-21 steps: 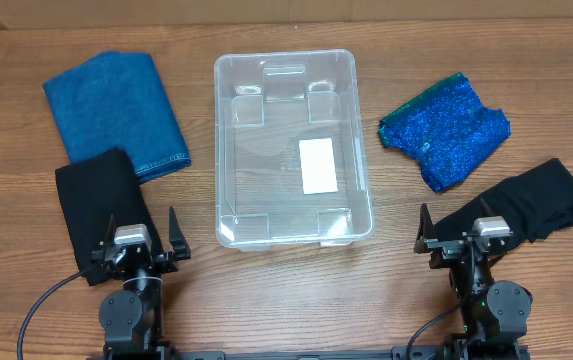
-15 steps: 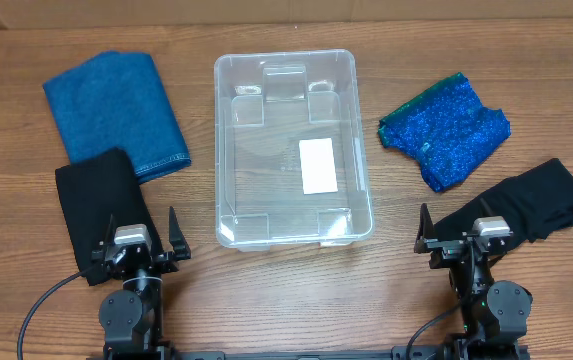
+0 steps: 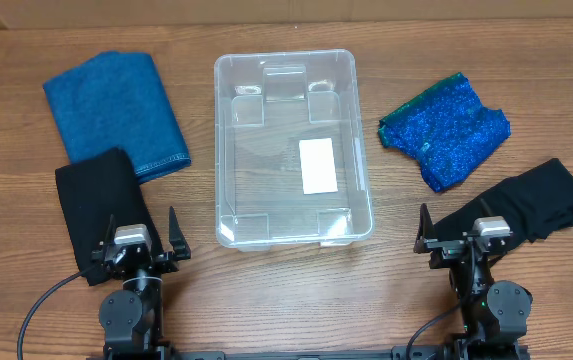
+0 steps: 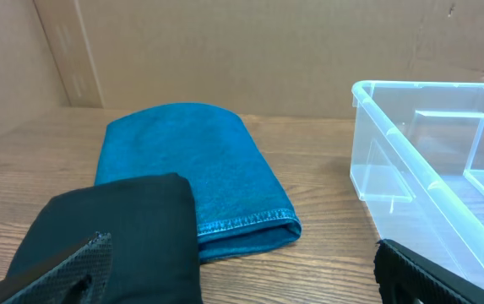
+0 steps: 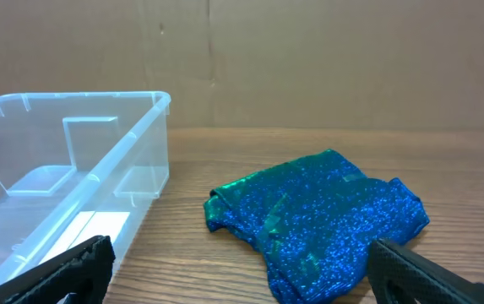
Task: Pack container
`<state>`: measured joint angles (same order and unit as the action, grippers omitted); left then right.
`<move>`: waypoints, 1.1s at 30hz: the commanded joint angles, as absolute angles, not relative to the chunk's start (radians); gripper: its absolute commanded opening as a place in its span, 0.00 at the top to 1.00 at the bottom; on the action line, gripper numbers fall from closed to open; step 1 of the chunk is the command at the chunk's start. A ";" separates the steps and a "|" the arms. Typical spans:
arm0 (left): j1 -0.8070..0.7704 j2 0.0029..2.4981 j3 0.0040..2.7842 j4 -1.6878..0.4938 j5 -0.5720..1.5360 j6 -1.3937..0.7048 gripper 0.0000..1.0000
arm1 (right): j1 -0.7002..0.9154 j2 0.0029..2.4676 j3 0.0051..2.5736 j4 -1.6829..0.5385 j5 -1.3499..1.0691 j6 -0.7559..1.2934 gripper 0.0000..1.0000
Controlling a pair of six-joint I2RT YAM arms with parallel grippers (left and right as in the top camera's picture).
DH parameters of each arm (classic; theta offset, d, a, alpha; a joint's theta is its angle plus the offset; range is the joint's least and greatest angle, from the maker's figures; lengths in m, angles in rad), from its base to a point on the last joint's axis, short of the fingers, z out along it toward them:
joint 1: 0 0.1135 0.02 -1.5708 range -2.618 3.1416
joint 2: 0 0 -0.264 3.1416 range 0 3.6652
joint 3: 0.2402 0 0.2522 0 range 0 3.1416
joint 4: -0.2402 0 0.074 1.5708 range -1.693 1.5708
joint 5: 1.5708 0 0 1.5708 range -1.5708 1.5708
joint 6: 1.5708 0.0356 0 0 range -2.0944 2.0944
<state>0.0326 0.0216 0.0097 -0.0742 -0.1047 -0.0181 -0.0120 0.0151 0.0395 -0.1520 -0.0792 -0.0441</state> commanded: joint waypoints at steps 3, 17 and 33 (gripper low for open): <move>0.026 0.016 0.007 -0.075 -0.049 -0.008 0.00 | -0.007 0.009 0.041 -0.149 -0.087 0.078 0.00; 0.026 0.115 0.192 -0.213 -0.055 -0.206 0.00 | -0.007 0.176 0.252 -0.272 0.011 0.230 0.00; 0.026 1.094 1.106 -0.794 0.001 -0.157 0.00 | -0.049 1.289 1.307 -0.995 -0.122 0.236 0.00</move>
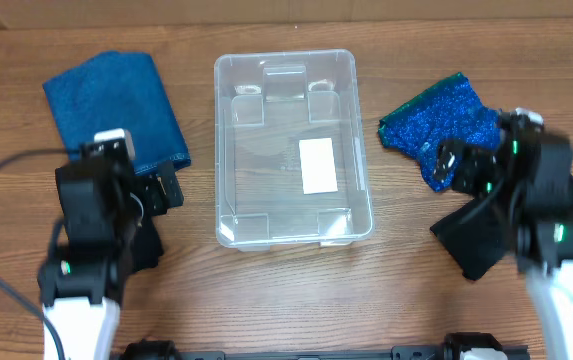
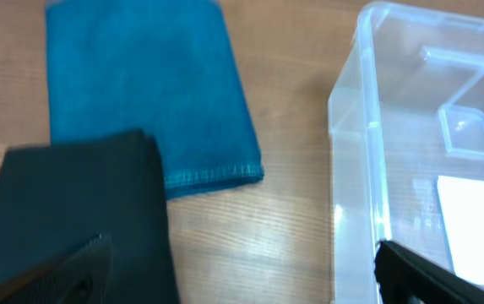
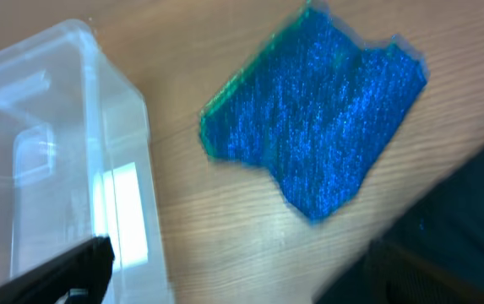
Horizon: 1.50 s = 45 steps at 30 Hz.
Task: Pack container
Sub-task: 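Reach the right gripper to the sparkly blue-green cloth and grasp it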
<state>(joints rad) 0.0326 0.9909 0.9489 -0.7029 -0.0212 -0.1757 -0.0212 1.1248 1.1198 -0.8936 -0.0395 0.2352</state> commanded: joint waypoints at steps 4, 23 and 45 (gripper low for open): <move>0.026 1.189 1.245 -0.878 0.007 -0.157 0.00 | -0.094 1.440 1.436 -1.015 -0.102 0.230 0.00; 0.026 1.198 1.254 -0.857 0.001 -0.165 0.00 | -0.395 1.967 1.433 -0.849 -0.329 0.263 0.00; 0.026 1.203 1.254 -0.863 0.001 -0.191 0.00 | -0.392 2.095 1.437 -0.695 -0.488 0.262 0.96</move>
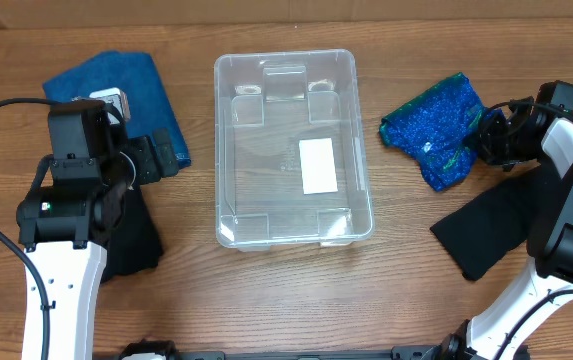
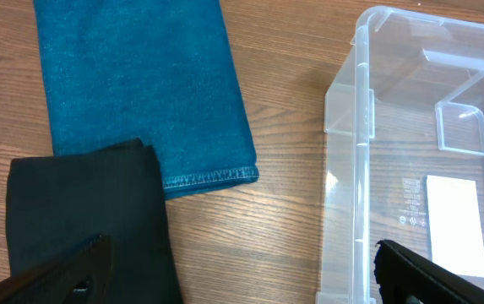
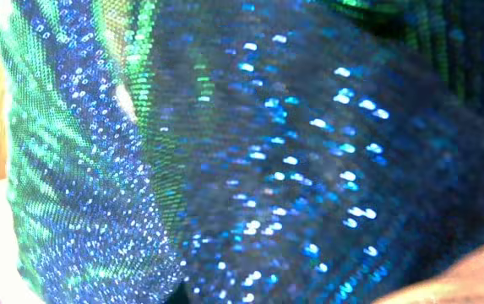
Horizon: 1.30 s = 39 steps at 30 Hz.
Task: Pack container
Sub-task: 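Reach the right gripper to the sparkly blue-green cloth and grasp it, then carry the blue-green cloth into the bin and release it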
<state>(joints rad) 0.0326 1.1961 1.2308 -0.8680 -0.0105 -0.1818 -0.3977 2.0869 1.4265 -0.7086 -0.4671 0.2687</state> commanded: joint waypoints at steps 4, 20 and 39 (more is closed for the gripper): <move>0.026 1.203 1.254 -0.864 0.000 -0.191 0.00 | -0.387 2.061 1.525 -0.747 -0.580 0.207 0.96; 0.026 1.203 1.254 -0.864 0.001 -0.191 0.00 | 0.118 1.927 2.195 -1.196 -0.584 -0.093 0.96; 0.026 1.203 1.254 -0.864 -0.010 -0.187 0.00 | 0.379 2.227 2.152 -1.180 -0.631 -0.136 0.96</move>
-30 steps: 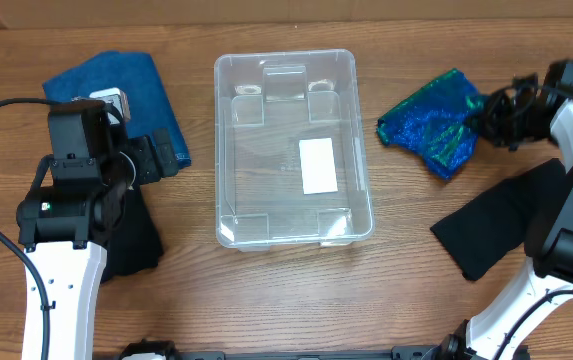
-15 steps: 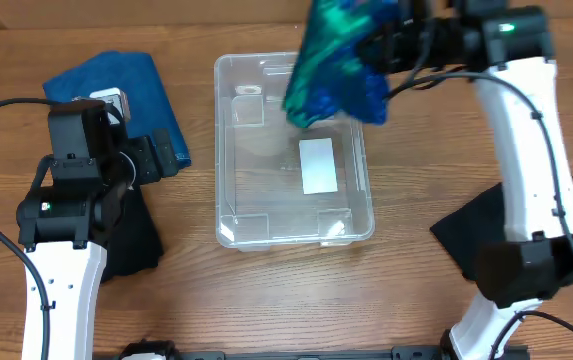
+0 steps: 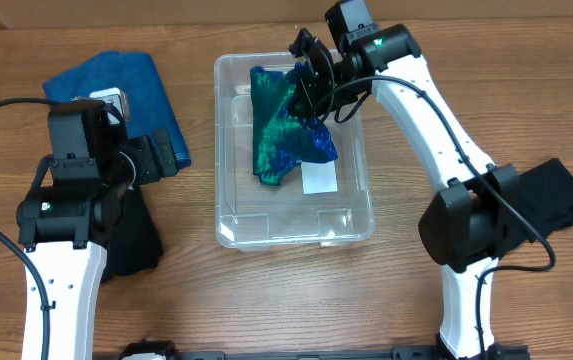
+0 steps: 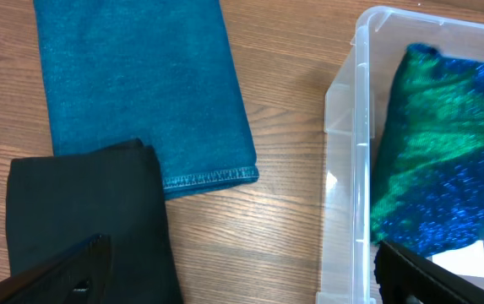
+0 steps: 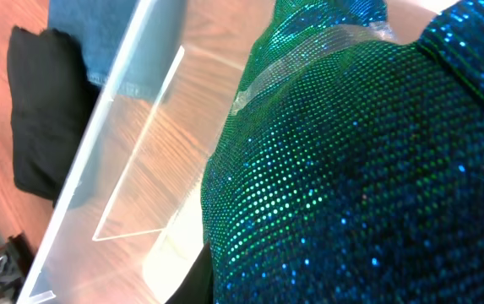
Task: Pack container
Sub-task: 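Carry the blue-green cloth into the bin and release it, then move the right gripper to the right black cloth and grasp it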
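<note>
A clear plastic container [image 3: 361,215] stands at mid-table. A blue-green sequined cloth [image 3: 281,125] hangs into its far half, with my right gripper [image 3: 306,88] shut on its top; the same sequined cloth [image 5: 368,160] fills the right wrist view and hides the fingers. My left gripper [image 3: 156,160] hovers open left of the container, its fingertips [image 4: 77,270] wide apart over a folded black cloth [image 4: 81,211] and bare wood. A folded blue towel [image 4: 140,84] lies beyond it. The container's near wall [image 4: 361,169] and the sequined cloth [image 4: 444,143] show at right.
A second black cloth [image 3: 558,195] lies at the right, beside my right arm's base. The left black cloth [image 3: 131,240] overlaps the blue towel [image 3: 106,85] at its near edge. A cardboard wall runs along the far side of the table.
The right gripper was down on the sequined cloth, on the table right of the container; now it holds that cloth hanging into the container's far half. The left arm has not moved.
Both arms were parked low at the front edge with open grippers, all the cloths lying beside an empty container. Then both were raised, left over the black cloth, right near the sequined cloth. The right reached that cloth and now holds it in the container.
</note>
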`<state>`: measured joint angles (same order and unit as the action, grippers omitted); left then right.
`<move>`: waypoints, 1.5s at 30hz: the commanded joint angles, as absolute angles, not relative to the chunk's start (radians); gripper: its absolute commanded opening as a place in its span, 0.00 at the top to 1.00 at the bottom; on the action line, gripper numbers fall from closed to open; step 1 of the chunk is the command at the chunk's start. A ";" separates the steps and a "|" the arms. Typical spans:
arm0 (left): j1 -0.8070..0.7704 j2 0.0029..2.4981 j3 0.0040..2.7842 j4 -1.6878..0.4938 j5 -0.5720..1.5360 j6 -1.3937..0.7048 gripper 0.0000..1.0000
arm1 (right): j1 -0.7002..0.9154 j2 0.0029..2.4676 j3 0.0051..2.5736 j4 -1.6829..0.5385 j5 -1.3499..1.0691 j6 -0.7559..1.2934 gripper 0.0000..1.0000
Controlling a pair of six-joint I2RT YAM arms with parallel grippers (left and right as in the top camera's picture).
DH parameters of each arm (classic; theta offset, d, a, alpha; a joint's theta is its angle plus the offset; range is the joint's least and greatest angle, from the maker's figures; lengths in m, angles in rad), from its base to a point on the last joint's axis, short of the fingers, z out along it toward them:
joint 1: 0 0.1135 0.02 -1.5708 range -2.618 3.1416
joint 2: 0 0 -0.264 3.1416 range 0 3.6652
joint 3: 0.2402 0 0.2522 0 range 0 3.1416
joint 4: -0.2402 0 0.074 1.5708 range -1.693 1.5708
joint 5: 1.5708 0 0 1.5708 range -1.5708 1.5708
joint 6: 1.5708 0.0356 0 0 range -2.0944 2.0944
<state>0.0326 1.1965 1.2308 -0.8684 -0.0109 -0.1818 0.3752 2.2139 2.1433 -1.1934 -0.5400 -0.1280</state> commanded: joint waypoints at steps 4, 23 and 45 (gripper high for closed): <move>0.026 1.203 1.254 -0.864 -0.010 -0.187 0.00 | 0.405 2.265 2.151 -1.174 -0.656 -0.146 0.96; 0.026 1.203 1.254 -0.871 -0.010 -0.187 0.00 | 0.396 2.225 2.207 -1.195 -0.038 -0.030 0.00; 0.026 1.204 1.254 -0.811 -0.028 -0.180 0.00 | -0.472 1.685 2.213 -1.694 -0.084 0.231 0.00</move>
